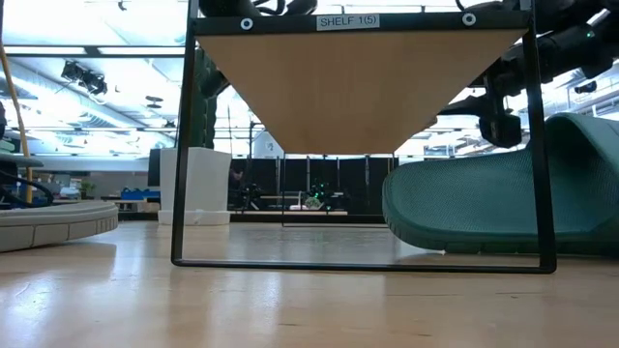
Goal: Pick and place slides into the shelf
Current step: Put the right gray slipper onto the shelf, then put the gray slipper onto the shelf
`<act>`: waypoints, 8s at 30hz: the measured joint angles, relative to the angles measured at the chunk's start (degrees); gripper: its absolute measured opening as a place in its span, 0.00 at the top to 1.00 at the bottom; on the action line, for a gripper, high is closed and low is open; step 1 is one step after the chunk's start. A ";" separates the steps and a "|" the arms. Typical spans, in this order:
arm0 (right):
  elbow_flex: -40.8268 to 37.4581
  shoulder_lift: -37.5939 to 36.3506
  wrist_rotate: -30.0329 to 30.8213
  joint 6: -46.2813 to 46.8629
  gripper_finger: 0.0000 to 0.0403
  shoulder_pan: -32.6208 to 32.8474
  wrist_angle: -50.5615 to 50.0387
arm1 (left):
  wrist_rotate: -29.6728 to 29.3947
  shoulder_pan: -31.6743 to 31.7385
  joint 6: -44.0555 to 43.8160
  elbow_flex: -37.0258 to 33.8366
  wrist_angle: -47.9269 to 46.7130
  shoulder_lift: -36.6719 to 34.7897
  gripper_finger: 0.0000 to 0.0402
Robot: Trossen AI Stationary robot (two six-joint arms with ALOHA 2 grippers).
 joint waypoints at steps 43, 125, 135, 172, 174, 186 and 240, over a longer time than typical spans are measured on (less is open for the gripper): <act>0.00 0.59 7.61 -6.17 0.65 -0.18 -0.23 | -6.91 0.88 3.84 0.00 -5.84 0.00 0.73; 0.00 0.61 3.16 -8.52 0.65 -5.04 0.24 | 5.22 -0.92 1.79 0.00 17.23 6.93 0.77; -0.01 0.61 2.29 -8.52 0.65 -4.90 0.06 | 2.24 -0.77 1.76 -0.04 15.57 8.35 0.82; -0.02 0.59 -0.44 -8.41 0.65 -4.24 0.03 | -7.85 3.40 6.52 -0.02 12.79 8.33 0.83; -0.01 0.59 -0.42 -8.41 0.65 -3.62 0.01 | -8.02 3.68 6.63 -0.02 12.79 8.31 0.82; -0.01 0.59 0.33 -8.67 0.65 -1.56 0.01 | -8.17 3.39 6.52 -0.02 13.10 8.31 0.80; 18.47 -14.51 7.98 4.98 0.65 27.88 -50.35 | -9.65 -38.58 -18.31 0.00 -34.49 -9.46 0.61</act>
